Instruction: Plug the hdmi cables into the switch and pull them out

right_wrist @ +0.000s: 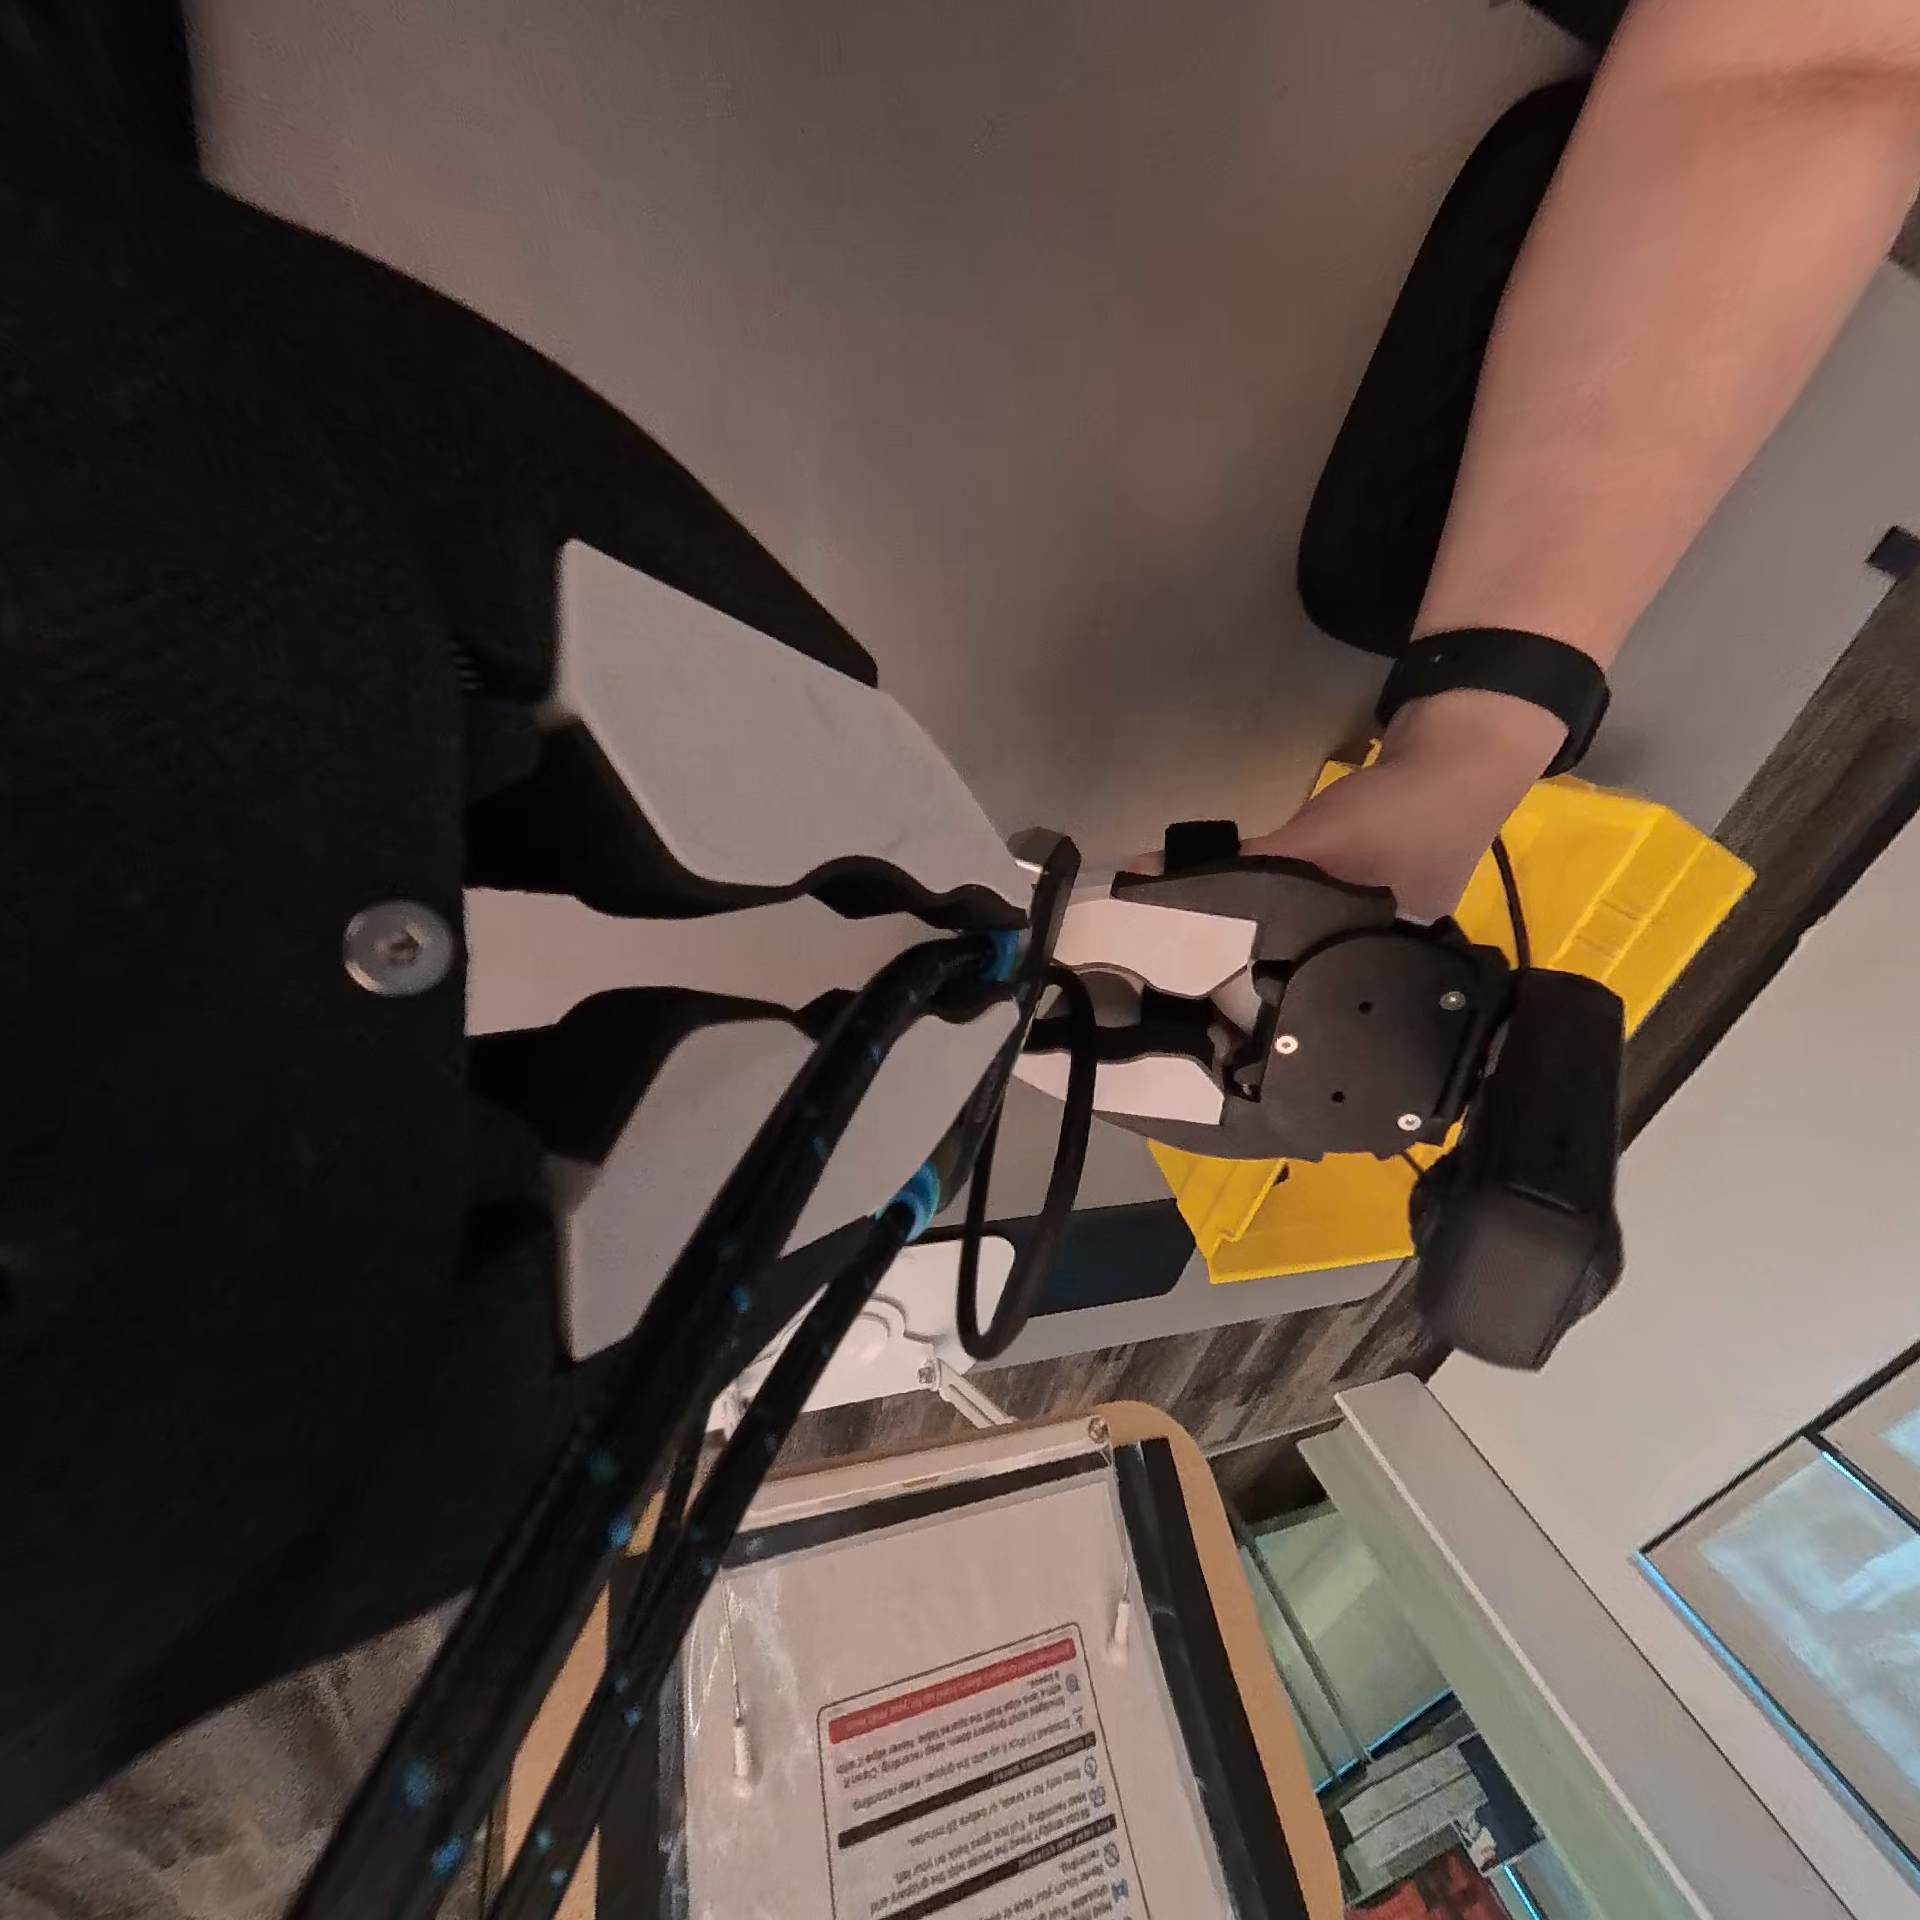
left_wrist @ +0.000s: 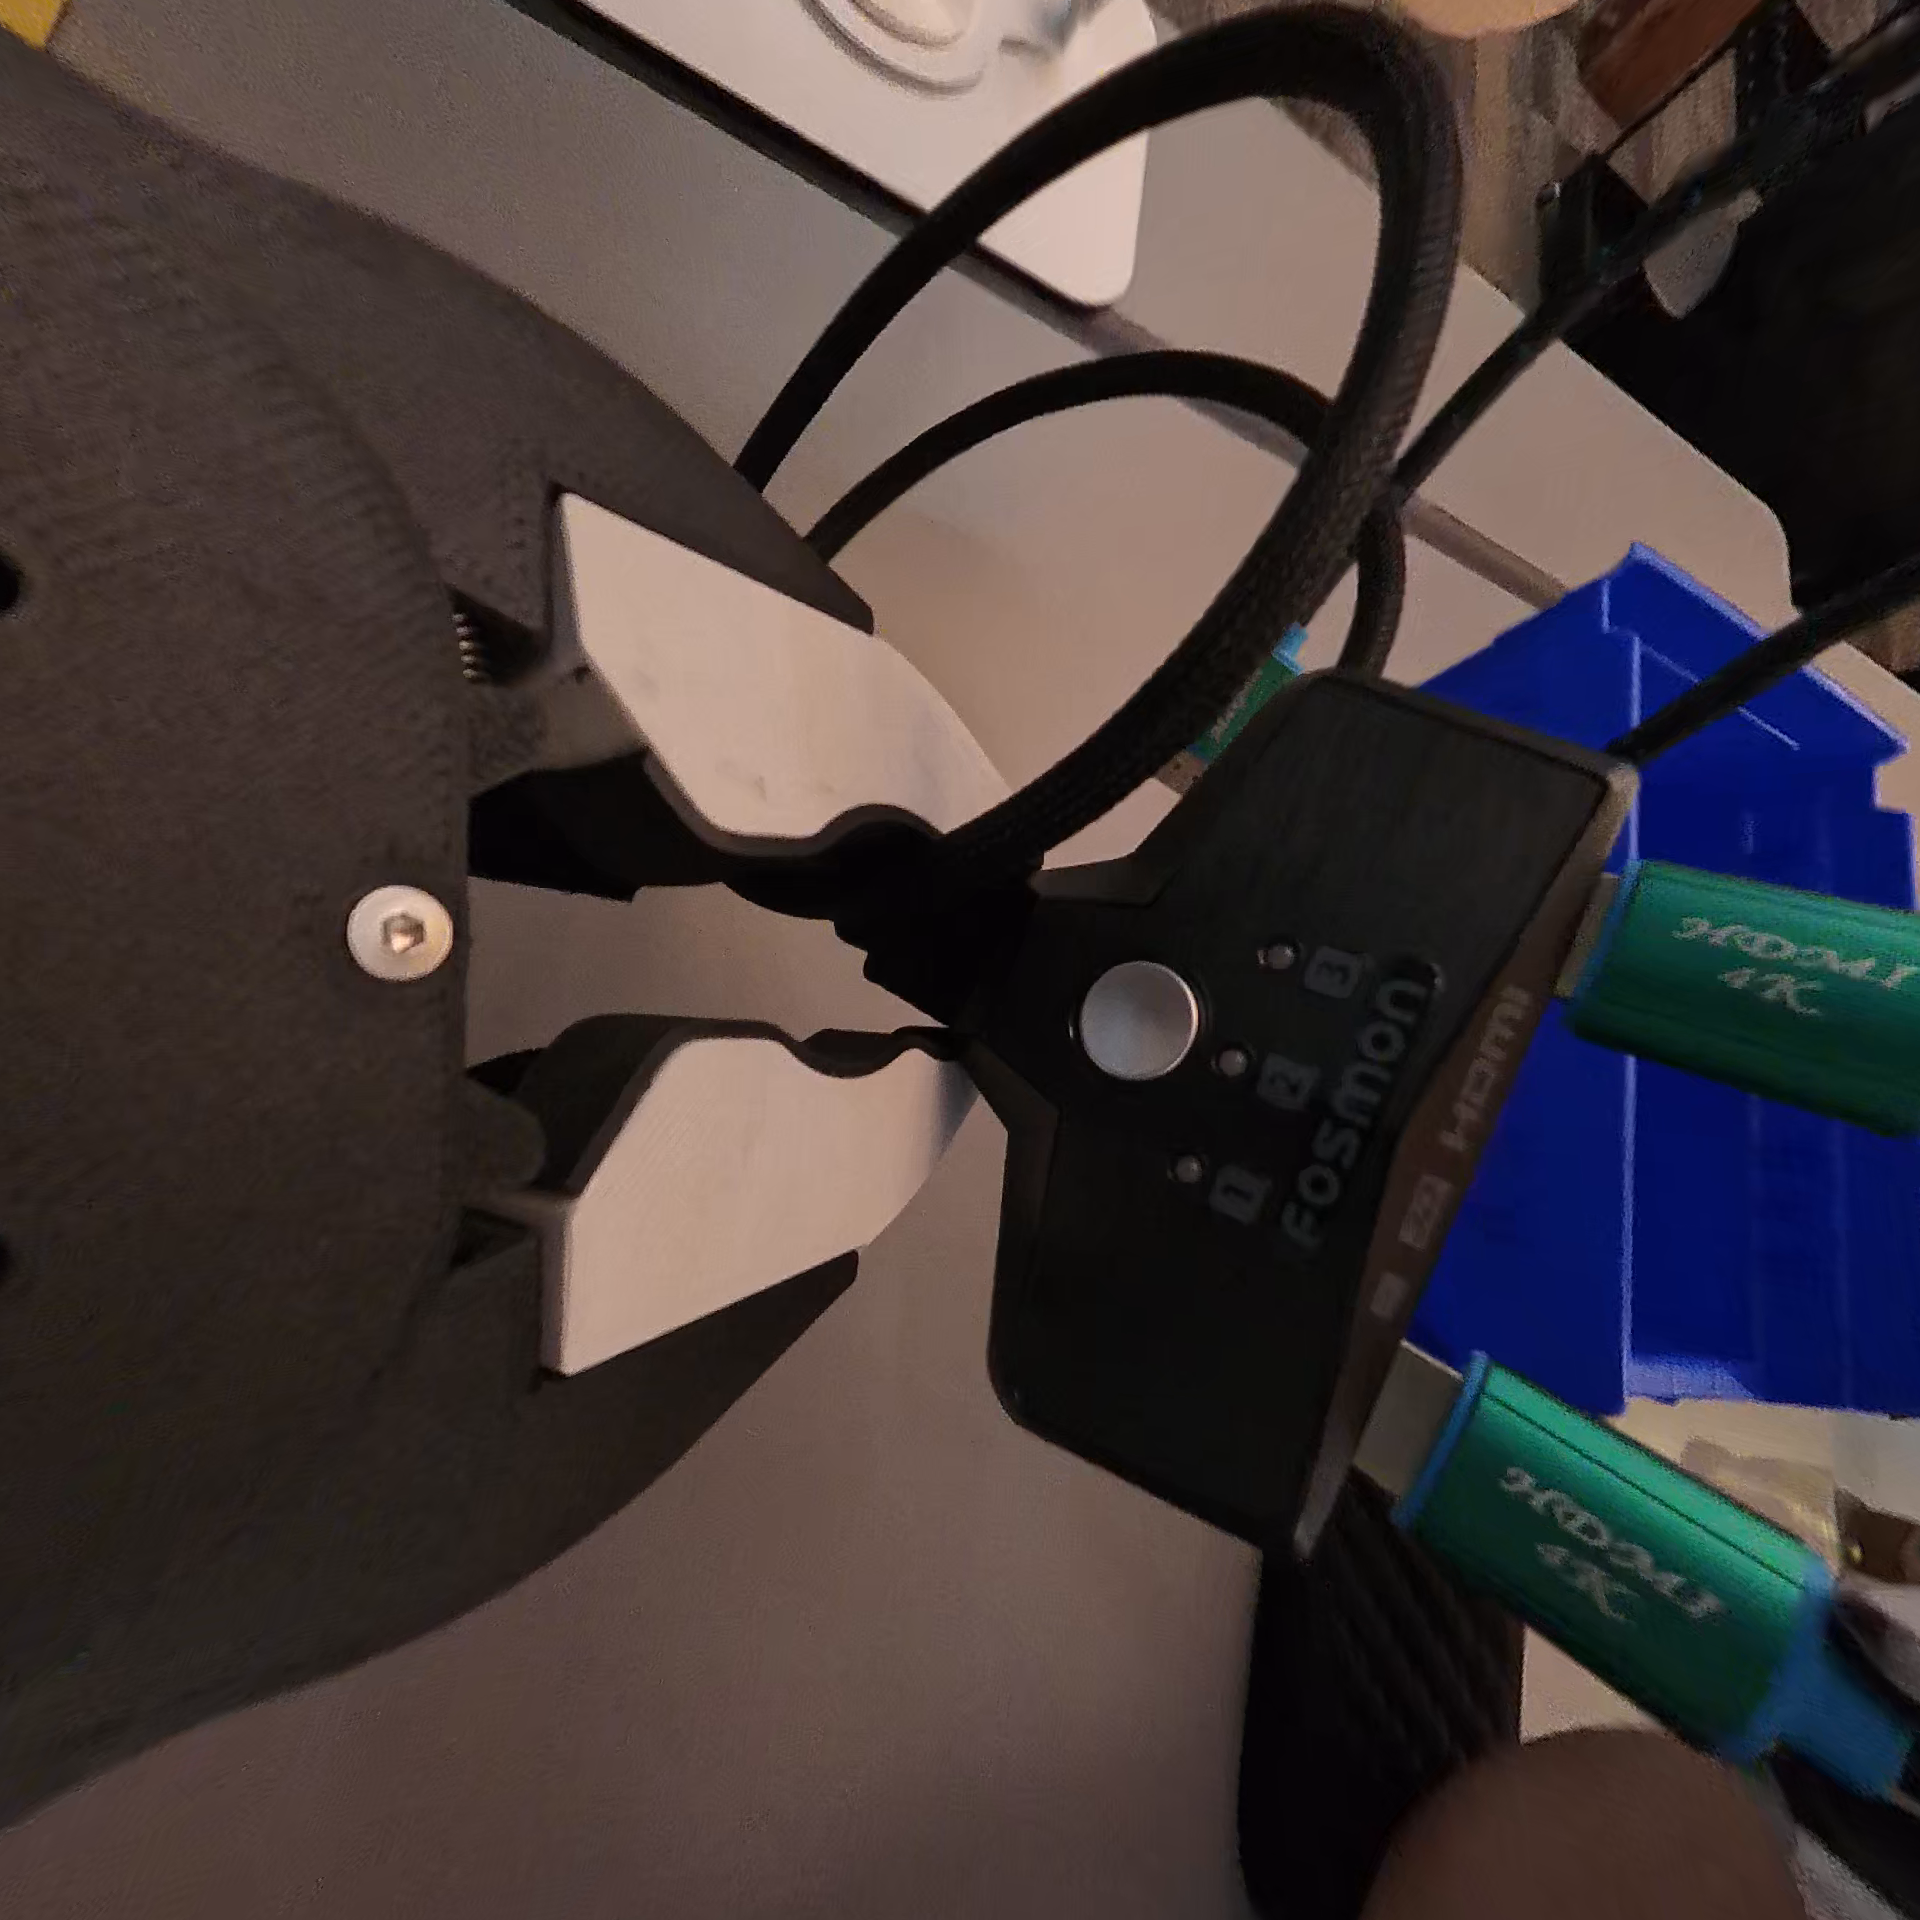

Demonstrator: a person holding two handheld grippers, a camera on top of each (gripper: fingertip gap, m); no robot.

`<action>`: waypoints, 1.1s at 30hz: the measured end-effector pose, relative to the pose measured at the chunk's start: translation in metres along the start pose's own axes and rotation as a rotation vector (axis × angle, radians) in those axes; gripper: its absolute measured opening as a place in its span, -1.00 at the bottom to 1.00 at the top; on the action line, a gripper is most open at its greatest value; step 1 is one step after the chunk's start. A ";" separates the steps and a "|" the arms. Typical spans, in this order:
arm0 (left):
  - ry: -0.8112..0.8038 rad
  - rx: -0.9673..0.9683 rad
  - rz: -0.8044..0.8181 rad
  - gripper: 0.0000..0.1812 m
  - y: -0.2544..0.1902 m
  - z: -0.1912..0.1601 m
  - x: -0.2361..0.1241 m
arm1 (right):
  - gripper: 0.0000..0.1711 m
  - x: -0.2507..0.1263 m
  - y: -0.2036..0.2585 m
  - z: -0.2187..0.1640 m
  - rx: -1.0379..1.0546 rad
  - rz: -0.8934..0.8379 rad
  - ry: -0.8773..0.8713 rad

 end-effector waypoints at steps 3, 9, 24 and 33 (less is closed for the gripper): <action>0.026 0.014 0.032 -0.71 0.004 -0.007 0.001 | -0.87 0.008 0.003 -0.003 -0.019 0.007 0.032; 0.052 0.104 0.066 -0.72 0.003 -0.002 0.004 | -0.87 -0.004 -0.006 -0.007 0.095 -0.008 -0.047; 0.138 0.307 0.179 -0.74 0.010 -0.001 0.000 | -0.69 0.006 -0.005 -0.038 0.205 0.048 -0.032; 0.106 0.306 0.173 -0.74 0.009 0.006 -0.002 | -0.71 0.000 -0.014 -0.039 0.227 0.018 -0.083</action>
Point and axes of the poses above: each gripper's, where its closed fingertips meet, x out along the fingers, z out of its top, y = z × x across the jaws, the point moved 3 cm from there along -x, back along the fingers, and after that the axes turned 15 degrees about -y, right-handed, at the moved point
